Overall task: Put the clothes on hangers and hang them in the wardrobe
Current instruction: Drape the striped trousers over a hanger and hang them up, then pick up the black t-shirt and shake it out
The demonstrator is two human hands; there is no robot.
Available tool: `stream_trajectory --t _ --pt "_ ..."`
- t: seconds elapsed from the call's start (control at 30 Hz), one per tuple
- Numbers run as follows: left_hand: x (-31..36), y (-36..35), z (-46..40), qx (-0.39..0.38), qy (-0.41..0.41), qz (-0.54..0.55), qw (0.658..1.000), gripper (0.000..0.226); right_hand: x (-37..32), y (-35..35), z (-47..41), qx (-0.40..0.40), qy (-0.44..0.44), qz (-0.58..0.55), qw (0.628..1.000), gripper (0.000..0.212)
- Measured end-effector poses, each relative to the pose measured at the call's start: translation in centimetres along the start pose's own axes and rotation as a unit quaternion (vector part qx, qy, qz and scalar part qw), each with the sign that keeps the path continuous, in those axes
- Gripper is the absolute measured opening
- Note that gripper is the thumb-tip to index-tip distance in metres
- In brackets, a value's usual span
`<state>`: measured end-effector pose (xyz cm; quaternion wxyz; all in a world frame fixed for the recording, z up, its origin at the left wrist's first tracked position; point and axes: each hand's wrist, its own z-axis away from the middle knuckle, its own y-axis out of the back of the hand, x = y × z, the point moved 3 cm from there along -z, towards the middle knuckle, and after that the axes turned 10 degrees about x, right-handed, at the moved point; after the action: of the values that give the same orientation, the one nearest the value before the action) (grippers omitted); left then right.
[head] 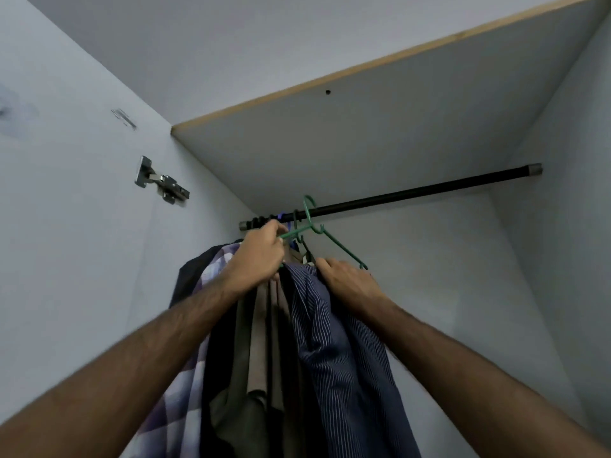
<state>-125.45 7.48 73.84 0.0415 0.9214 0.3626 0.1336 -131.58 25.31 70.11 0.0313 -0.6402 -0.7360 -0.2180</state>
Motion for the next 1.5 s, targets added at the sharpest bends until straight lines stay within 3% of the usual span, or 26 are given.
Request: stream_trajectory --t 0.3,0.43,0.6,0.83,0.9,1.0,1.07,1.17,1.4,1.5 --pt "-4.0 -5.2 -9.7 0.025 -0.114 -0.27 0.956 0.027 3.4 -8.8 -8.1 0.044 -0.055 -0.009 0.997 0.031" --pt "-5.1 -7.6 -11.1 0.006 -0.137 -0.327 0.935 0.031 3.7 -12.5 -8.6 0.038 -0.062 -0.025 0.997 0.037" --pt "-4.7 -9.2 -10.0 0.013 -0.237 -0.397 0.887 0.026 3.9 -15.7 -7.1 0.045 -0.05 -0.05 0.996 0.042" --pt "-5.9 -9.0 -8.1 -0.015 -0.252 -0.419 0.872 0.034 5.2 -14.9 -5.4 0.049 -0.068 -0.148 0.986 0.048" --pt "-6.1 -8.6 -6.9 -0.007 -0.251 -0.449 0.857 0.043 5.4 -14.0 -4.7 0.058 -0.087 -0.207 0.973 0.049" --pt "-5.7 -7.6 -3.5 0.036 -0.258 -0.49 0.832 0.054 4.8 -11.7 -3.4 0.187 -0.132 -0.332 0.915 0.046" --pt "-5.5 -6.2 -0.8 0.037 -0.261 -0.514 0.816 0.062 2.5 -9.6 -2.9 0.274 -0.113 -0.37 0.881 0.047" --pt "-5.9 -2.2 2.9 0.004 -0.249 -0.556 0.793 0.067 -3.3 -6.6 -2.3 0.313 -0.032 -0.379 0.87 0.051" --pt "-6.1 15.8 15.7 -0.067 -0.1 -0.674 0.728 0.068 -20.9 -2.1 0.7 0.196 0.035 -0.516 0.833 0.066" --pt "-3.3 25.0 23.7 -0.085 -0.045 -0.721 0.686 0.067 -29.9 2.5 4.9 0.173 0.098 -0.568 0.798 0.067"
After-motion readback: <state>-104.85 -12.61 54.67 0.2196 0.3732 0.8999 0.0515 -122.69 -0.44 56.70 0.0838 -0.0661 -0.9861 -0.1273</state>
